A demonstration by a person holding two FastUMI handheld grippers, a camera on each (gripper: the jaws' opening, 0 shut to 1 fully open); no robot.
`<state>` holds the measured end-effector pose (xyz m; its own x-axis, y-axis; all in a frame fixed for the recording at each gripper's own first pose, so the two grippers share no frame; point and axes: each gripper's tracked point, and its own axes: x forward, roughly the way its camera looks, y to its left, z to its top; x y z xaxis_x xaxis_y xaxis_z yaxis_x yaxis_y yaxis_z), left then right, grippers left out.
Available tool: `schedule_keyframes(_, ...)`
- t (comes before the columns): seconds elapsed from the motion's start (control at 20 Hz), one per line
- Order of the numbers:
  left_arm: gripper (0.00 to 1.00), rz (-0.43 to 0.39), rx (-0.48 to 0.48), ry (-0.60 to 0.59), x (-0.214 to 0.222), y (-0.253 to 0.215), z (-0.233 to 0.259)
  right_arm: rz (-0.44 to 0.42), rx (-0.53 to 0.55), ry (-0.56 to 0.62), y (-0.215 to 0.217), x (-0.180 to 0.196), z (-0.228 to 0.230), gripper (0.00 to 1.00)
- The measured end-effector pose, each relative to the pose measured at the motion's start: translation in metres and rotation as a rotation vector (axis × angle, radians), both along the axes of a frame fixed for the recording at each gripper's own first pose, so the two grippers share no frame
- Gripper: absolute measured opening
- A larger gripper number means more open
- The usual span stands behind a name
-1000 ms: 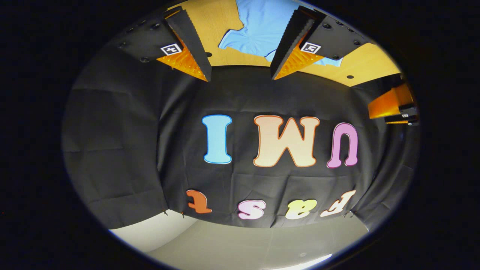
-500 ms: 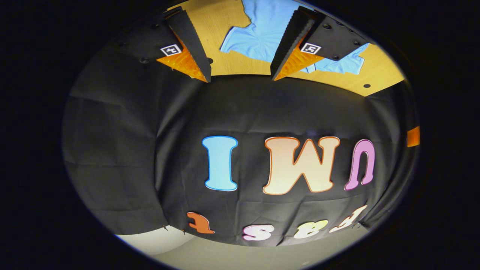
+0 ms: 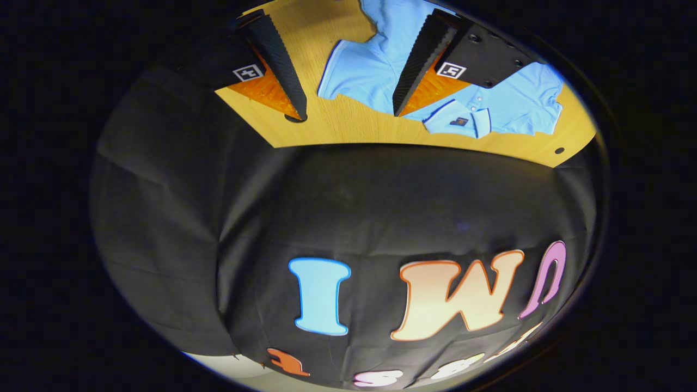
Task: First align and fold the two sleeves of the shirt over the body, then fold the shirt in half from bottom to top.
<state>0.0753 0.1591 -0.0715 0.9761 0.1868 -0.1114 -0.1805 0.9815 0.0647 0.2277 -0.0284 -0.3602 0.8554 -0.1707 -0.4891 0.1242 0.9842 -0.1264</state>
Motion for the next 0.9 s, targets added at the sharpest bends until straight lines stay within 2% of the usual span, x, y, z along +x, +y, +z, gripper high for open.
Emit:
schedule_keyframes(0.5,0.94,0.030,-0.018,0.071,0.016,0.028,-0.034,-0.121,0.031,0.251,-0.029,0.006,-0.114,1.00)
schedule_keyframes(0.7,0.94,0.042,-0.030,0.086,0.018,0.033,-0.042,-0.137,0.033,0.323,-0.032,-0.003,-0.135,0.99)
schedule_keyframes(0.8,0.94,0.047,-0.041,0.095,0.017,0.033,-0.047,-0.142,0.070,0.344,-0.031,-0.006,-0.139,1.00)
schedule_keyframes(0.9,0.94,0.051,-0.056,0.103,0.017,0.034,-0.051,-0.137,0.121,0.354,-0.022,-0.006,-0.141,0.97)
